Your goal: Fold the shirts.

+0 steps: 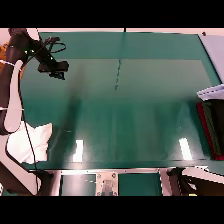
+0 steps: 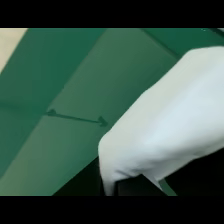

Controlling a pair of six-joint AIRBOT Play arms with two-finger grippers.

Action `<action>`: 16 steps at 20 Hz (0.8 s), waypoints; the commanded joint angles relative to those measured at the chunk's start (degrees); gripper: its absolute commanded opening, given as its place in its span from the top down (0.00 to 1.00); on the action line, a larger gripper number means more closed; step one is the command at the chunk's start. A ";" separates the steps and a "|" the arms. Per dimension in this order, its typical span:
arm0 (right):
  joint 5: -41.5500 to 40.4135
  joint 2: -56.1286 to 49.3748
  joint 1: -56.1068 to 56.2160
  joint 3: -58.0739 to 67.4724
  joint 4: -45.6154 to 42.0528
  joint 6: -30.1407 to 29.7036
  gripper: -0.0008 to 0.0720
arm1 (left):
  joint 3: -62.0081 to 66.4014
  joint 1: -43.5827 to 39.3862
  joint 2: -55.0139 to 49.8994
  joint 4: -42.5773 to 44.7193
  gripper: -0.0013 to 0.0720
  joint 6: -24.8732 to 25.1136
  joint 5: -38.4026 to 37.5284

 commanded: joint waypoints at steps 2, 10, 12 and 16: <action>5.92 1.11 -6.12 -5.79 -9.05 3.98 0.97 | 0.02 0.02 0.04 0.00 0.94 0.02 0.09; 8.98 7.45 -12.63 -19.04 -24.79 9.40 0.97 | 0.02 0.02 0.04 -1.11 0.94 0.46 -0.20; 8.96 7.89 -14.40 -23.21 -29.59 9.49 0.97 | 0.02 -0.09 0.04 -1.92 0.94 0.46 -0.42; 4.46 7.87 -17.33 -32.50 -34.18 9.46 0.97 | 0.02 -0.09 0.04 -2.82 0.94 0.46 -0.26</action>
